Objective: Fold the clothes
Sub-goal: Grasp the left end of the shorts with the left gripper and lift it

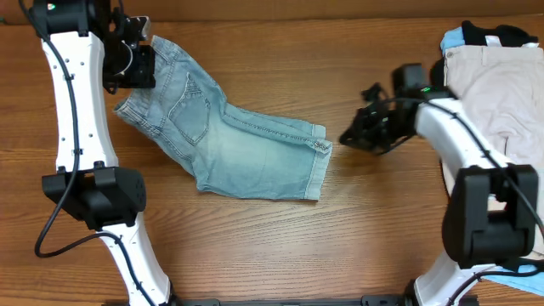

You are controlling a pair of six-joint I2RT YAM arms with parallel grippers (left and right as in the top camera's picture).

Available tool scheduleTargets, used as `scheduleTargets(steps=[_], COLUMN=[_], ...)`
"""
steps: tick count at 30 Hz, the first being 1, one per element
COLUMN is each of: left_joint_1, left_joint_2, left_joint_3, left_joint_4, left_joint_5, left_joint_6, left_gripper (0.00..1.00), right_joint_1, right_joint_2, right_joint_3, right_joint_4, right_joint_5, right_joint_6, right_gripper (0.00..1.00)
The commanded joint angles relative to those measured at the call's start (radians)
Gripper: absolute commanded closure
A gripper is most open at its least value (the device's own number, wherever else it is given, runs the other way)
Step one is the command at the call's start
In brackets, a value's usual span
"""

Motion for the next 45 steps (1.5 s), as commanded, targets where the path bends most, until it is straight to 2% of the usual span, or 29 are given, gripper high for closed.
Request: scheduleTargets(steps=[1, 5, 15, 26, 33, 37, 45], left_joint_1=[-0.034, -0.068, -0.174, -0.389, -0.512, -0.565, -0.618], left_joint_2=[-0.03, -0.03, -0.03, -0.029, -0.029, -0.03, -0.03], left_joint_3=[0.028, 0.028, 0.028, -0.063, -0.201, -0.197, -0.186], left_joint_4=[-0.003, -0.003, -0.003, 0.0, 0.094, 0.121, 0.124], left_joint_5=[0.006, -0.005, 0.004, 0.003, 0.006, 0.006, 0.027], left_joint_6=[-0.014, -0.014, -0.015, -0.061, -0.132, -0.188, -0.226], left_gripper=[0.96, 0.96, 0.96, 0.96, 0.96, 0.96, 0.96], right_joint_1=[0.068, 0.097, 0.098, 0.098, 0.098, 0.098, 0.098], right_joint_2=[-0.003, -0.003, 0.0, 0.016, 0.016, 0.016, 0.029], right_joint_3=[-0.076, -0.148, -0.287, -0.291, -0.291, -0.291, -0.291], right_joint_4=[0.097, 0.198, 0.372, 0.412, 0.412, 0.412, 0.417], right_joint_5=[-0.04, 0.032, 0.055, 0.055, 0.055, 0.055, 0.055], right_joint_6=[0.116, 0.214, 0.221, 0.243, 0.243, 0.243, 0.243], right_gripper=[0.96, 0.96, 0.96, 0.96, 0.96, 0.96, 0.96])
